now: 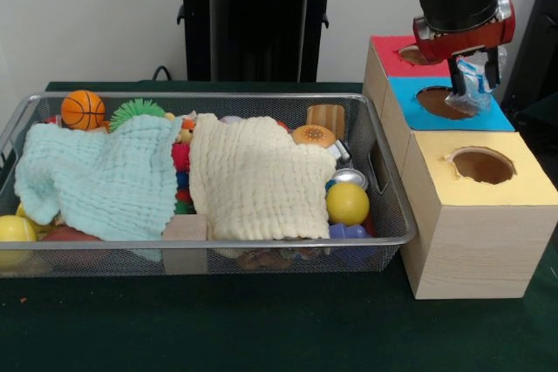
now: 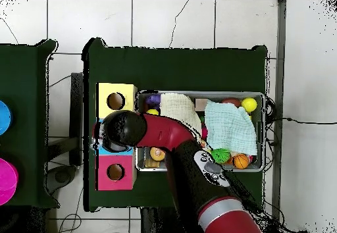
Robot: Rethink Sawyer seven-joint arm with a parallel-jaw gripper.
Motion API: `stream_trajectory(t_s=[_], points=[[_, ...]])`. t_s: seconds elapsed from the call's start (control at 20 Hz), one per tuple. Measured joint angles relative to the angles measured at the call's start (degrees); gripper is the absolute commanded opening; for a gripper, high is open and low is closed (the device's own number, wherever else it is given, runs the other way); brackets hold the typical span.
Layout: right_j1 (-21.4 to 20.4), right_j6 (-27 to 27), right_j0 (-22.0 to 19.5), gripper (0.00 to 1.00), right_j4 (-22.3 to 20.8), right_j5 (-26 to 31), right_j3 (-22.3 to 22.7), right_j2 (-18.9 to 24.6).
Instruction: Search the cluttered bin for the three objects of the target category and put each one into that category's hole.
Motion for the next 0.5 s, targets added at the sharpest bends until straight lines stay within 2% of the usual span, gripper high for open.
stream_trajectory(t_s=[0.5], points=[[-0.03,0.0,0.09,0.0,-0.01,0.5,0.0,-0.21]])
